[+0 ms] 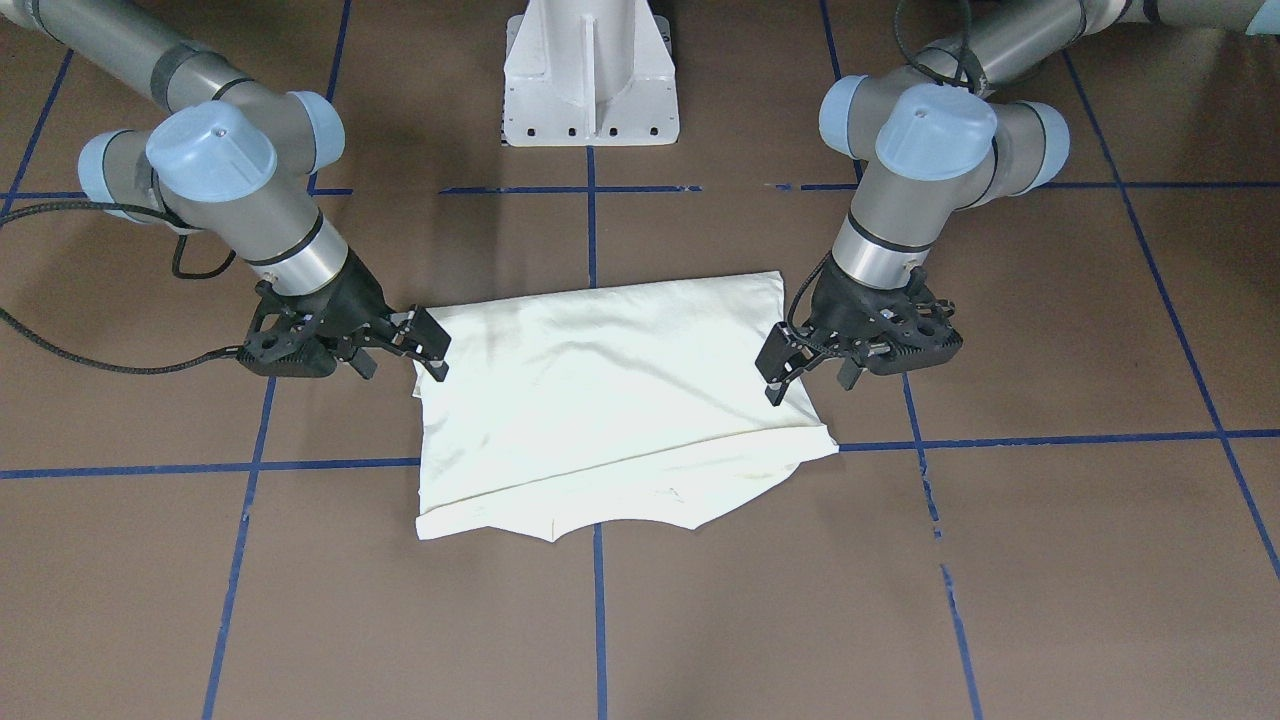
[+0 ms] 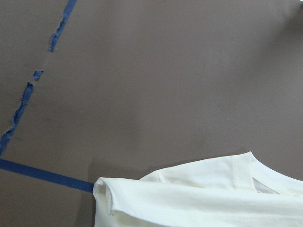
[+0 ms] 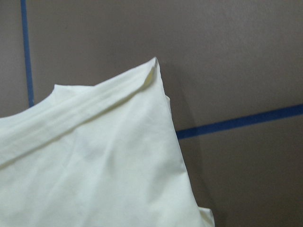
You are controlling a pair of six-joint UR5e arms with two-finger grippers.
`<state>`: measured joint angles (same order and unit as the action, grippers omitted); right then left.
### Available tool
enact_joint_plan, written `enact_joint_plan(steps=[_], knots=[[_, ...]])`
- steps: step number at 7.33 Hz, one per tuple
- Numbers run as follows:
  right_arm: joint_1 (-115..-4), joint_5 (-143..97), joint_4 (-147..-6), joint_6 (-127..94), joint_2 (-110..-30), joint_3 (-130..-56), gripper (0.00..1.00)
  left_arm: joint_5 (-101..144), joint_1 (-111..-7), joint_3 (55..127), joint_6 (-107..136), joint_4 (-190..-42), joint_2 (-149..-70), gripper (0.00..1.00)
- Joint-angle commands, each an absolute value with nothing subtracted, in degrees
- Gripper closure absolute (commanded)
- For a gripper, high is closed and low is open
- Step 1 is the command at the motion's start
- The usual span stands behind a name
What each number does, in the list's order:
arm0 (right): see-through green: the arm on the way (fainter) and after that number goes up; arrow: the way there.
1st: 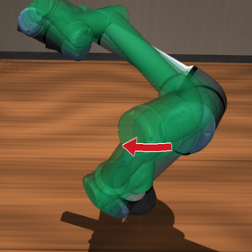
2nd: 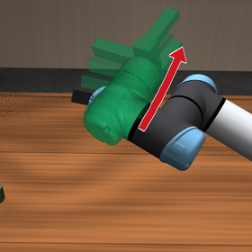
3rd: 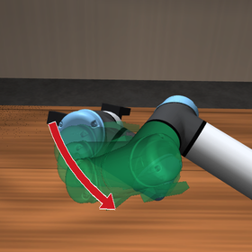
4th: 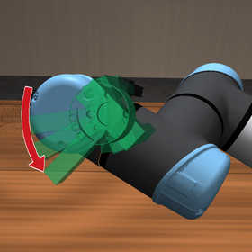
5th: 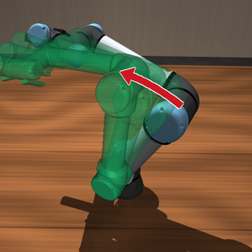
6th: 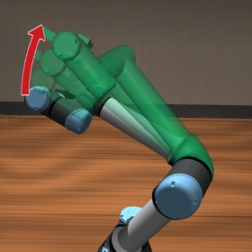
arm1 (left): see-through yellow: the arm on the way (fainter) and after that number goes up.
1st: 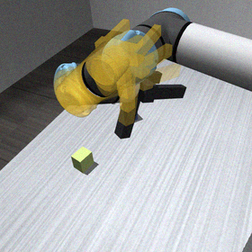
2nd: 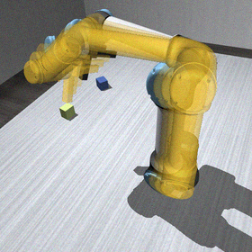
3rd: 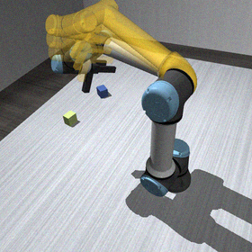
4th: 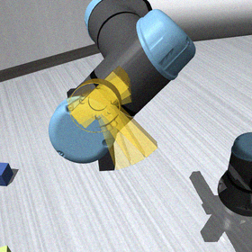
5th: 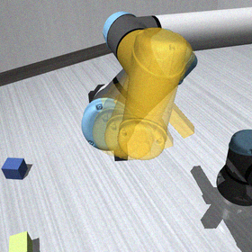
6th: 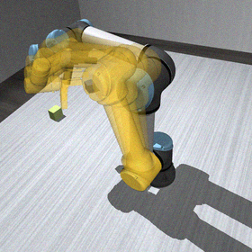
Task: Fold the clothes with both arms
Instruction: 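Move the right gripper down to the folded shirt's side edge and grasp it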
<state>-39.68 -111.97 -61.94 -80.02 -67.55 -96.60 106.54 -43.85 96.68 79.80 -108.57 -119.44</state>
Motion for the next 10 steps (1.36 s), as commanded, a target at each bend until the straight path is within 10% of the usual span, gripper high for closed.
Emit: enact_joint_plan(steps=[1,3,6,10], knots=[[-33.59,-107.15,-61.96,-80.07,-69.17,-96.0,0.0,106.61,-43.77,99.23,79.98,-106.44,-119.44,0.0],[-33.05,-106.26,-61.88,-79.98,-68.91,-94.92,0.09,106.52,-43.68,99.32,79.98,-106.44,-119.44,0.0],[-32.7,-106.35,-61.53,-79.28,-69.43,-95.01,0.93,106.52,-43.68,99.4,79.89,-106.52,-119.44,0.0],[-31.22,-107.14,-61.7,-79.19,-73.97,-99.9,1.0,106.61,-43.68,100.55,79.89,-106.52,-119.36,0.0]])
